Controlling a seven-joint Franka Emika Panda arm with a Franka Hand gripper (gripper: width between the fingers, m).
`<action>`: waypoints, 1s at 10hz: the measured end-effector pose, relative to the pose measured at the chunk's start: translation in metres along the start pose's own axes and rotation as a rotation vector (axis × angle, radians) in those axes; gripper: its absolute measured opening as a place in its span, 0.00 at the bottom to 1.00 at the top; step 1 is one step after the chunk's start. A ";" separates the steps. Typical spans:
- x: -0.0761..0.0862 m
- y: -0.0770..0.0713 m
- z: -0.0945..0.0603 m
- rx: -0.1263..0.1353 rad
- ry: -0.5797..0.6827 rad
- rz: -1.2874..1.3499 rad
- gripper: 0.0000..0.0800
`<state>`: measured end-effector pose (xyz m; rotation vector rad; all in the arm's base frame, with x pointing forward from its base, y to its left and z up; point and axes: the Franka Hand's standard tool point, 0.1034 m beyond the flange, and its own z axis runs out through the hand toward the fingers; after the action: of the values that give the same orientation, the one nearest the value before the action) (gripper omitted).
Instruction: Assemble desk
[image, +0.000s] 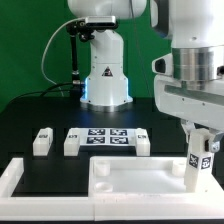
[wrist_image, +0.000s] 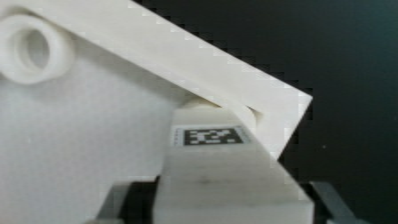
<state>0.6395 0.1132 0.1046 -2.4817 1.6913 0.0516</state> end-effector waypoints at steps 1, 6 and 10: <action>0.003 0.002 0.001 0.035 -0.018 0.126 0.36; 0.002 0.000 0.002 0.060 -0.065 0.456 0.36; 0.012 -0.005 0.001 0.122 -0.131 0.869 0.36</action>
Offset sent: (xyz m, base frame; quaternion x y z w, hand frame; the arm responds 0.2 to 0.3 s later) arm 0.0000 0.0000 0.0000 0.0000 0.0000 0.1296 0.9916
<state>0.6487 0.1044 0.1031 -1.4545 2.4586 0.1835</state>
